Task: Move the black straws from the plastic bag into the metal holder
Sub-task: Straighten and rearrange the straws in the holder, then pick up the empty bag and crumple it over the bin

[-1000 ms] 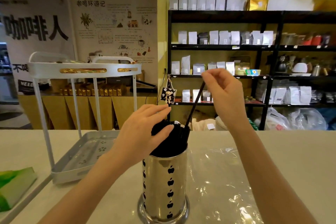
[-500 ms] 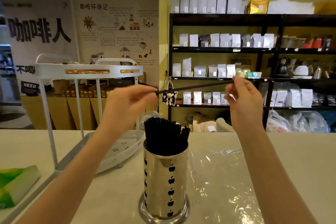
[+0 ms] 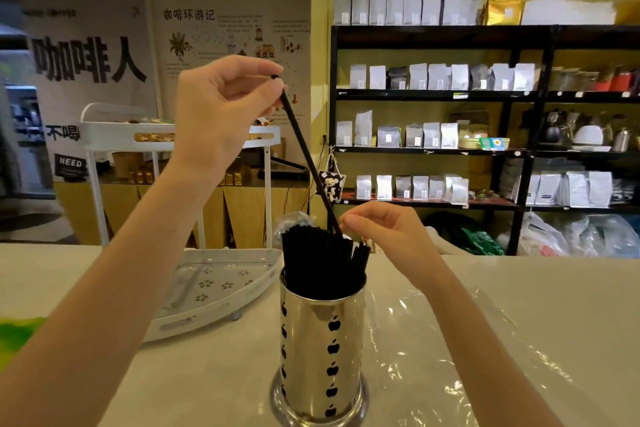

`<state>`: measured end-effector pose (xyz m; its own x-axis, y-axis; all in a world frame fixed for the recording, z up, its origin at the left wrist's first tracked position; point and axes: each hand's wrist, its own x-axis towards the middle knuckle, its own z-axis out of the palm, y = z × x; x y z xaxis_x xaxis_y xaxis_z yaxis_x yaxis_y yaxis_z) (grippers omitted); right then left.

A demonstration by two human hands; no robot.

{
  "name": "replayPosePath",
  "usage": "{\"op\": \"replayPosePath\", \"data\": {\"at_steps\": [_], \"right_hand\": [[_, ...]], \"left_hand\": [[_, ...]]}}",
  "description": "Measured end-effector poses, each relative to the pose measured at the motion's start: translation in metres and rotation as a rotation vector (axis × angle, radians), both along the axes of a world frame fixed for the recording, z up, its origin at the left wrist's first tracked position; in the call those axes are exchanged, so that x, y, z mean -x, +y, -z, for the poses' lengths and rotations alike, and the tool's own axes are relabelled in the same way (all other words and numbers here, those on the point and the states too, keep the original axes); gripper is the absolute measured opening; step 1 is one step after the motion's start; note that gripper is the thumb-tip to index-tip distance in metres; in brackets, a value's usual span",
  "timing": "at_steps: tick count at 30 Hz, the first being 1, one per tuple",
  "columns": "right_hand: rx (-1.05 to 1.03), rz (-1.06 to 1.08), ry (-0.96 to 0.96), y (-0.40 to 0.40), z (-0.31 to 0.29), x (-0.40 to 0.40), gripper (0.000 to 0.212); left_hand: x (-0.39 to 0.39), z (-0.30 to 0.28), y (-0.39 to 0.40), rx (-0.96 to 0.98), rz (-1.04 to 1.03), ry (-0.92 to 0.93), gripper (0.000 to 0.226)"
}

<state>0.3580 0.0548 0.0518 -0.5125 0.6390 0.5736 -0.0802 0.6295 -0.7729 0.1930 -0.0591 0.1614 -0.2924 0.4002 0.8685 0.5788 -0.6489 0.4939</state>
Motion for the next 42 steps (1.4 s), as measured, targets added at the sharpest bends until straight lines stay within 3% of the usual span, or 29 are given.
{"op": "replayPosePath", "data": {"at_steps": [18, 22, 29, 32, 34, 35, 37, 40, 42], "right_hand": [[-0.142, 0.133, -0.081, 0.000, -0.001, -0.006, 0.013], [-0.191, 0.163, -0.158, -0.001, 0.004, -0.002, 0.011], [-0.271, 0.159, -0.290, 0.000, 0.004, -0.003, 0.011], [-0.307, 0.172, -0.275, -0.001, 0.001, -0.006, 0.012], [-0.285, 0.225, -0.164, -0.002, -0.005, -0.012, 0.014], [-0.257, 0.256, -0.085, -0.002, -0.009, -0.016, 0.013], [-0.201, 0.303, 0.067, -0.001, -0.016, -0.026, 0.014], [-0.149, 0.343, 0.230, 0.006, -0.021, -0.035, 0.020], [-0.142, 0.396, 0.255, 0.012, -0.021, -0.039, 0.022]], "left_hand": [[-0.015, 0.104, 0.013, 0.352, -0.078, 0.305, 0.021], [-0.016, 0.122, 0.014, 0.287, -0.194, 0.474, 0.018], [-0.038, 0.127, 0.008, 0.088, -0.405, 0.548, 0.028], [-0.066, 0.139, 0.005, -0.105, -0.255, 0.622, 0.021], [-0.085, 0.159, 0.006, -0.126, -0.089, 0.698, 0.016], [-0.093, 0.172, 0.009, -0.070, -0.002, 0.724, 0.017], [-0.113, 0.200, 0.017, 0.238, 0.147, 0.762, 0.027], [-0.134, 0.242, 0.034, 0.823, 0.198, 0.928, 0.062], [-0.137, 0.259, 0.045, 1.005, 0.202, 1.025, 0.070]]}}
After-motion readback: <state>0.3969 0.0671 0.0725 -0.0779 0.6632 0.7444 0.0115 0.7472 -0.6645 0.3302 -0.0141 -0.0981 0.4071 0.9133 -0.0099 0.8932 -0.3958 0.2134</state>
